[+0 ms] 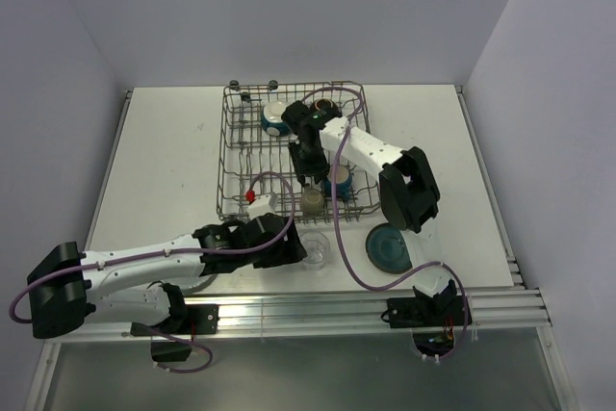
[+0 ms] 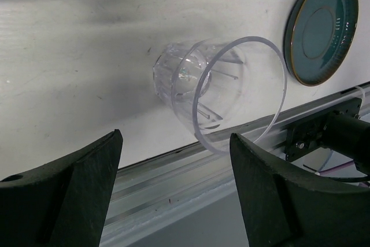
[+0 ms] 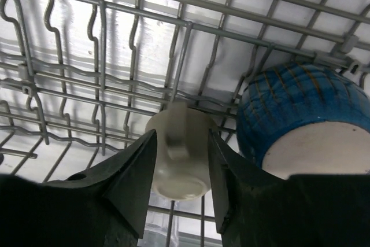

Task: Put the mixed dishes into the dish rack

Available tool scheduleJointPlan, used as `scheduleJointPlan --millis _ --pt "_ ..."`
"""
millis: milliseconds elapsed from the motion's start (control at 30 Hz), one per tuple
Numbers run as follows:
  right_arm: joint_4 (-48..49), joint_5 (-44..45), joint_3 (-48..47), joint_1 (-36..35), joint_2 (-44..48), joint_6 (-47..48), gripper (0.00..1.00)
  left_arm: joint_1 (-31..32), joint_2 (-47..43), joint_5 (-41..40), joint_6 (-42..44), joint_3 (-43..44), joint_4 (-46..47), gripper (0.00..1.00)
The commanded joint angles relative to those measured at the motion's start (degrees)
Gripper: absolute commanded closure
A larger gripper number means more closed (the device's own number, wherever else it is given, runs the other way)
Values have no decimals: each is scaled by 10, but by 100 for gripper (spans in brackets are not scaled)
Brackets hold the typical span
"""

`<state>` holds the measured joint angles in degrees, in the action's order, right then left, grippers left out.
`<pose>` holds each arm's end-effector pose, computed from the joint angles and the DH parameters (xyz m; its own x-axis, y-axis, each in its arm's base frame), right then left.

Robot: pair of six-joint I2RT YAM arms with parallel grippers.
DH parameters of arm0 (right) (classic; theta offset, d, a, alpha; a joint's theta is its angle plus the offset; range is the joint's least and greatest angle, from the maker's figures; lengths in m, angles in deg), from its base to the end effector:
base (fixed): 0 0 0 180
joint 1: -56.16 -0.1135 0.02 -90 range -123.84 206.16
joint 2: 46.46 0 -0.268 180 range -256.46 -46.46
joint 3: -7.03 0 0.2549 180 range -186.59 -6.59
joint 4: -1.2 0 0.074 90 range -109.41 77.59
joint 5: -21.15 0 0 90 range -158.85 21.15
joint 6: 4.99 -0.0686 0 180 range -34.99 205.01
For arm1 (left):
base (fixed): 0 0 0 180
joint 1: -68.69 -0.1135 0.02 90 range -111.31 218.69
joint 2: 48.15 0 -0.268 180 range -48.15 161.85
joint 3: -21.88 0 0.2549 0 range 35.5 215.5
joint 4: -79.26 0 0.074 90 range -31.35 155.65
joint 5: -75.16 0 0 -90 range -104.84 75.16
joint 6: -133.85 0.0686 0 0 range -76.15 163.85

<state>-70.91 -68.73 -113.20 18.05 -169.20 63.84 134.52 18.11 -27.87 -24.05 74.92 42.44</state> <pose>0.3600 0.2822 0.1903 -0.9302 -0.2706 -0.2480 -0.3011 0.9489 0.0939 0.1168 -0.2224 0.1926 -0.8867 -0.2289 -0.4017 0.0213 0.8477 -0.5300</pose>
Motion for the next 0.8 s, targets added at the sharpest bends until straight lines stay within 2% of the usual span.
scheduleJointPlan --millis 0,133,300,367,400,433,500,533,600,633,767 --pt "15 -11 -5 -5 -3 8 49 -1 24 19 15 22 47 20" --pt "15 -2 -8 -8 16 7 37 -1 48 27 15 22 67 20" --pt "20 37 -4 -14 71 -4 36 -1 70 22 17 31 65 20" --pt "23 50 17 -19 122 -12 36 -1 80 23 19 35 68 26" --pt "34 61 32 -19 144 -26 36 -1 82 24 18 34 71 30" --pt "42 65 49 -20 194 -35 36 -1 82 25 19 29 75 45" --pt "76 69 118 -20 251 -60 36 -1 79 28 18 21 86 56" --pt "90 65 142 -20 310 -67 36 -1 77 29 19 20 88 72" --pt "127 58 218 -24 368 -85 36 -1 73 28 21 19 84 88" --pt "138 49 241 -27 422 -91 36 -1 67 27 22 18 81 100" --pt "206 5 388 -36 540 -121 36 -2 21 27 27 7 71 100"
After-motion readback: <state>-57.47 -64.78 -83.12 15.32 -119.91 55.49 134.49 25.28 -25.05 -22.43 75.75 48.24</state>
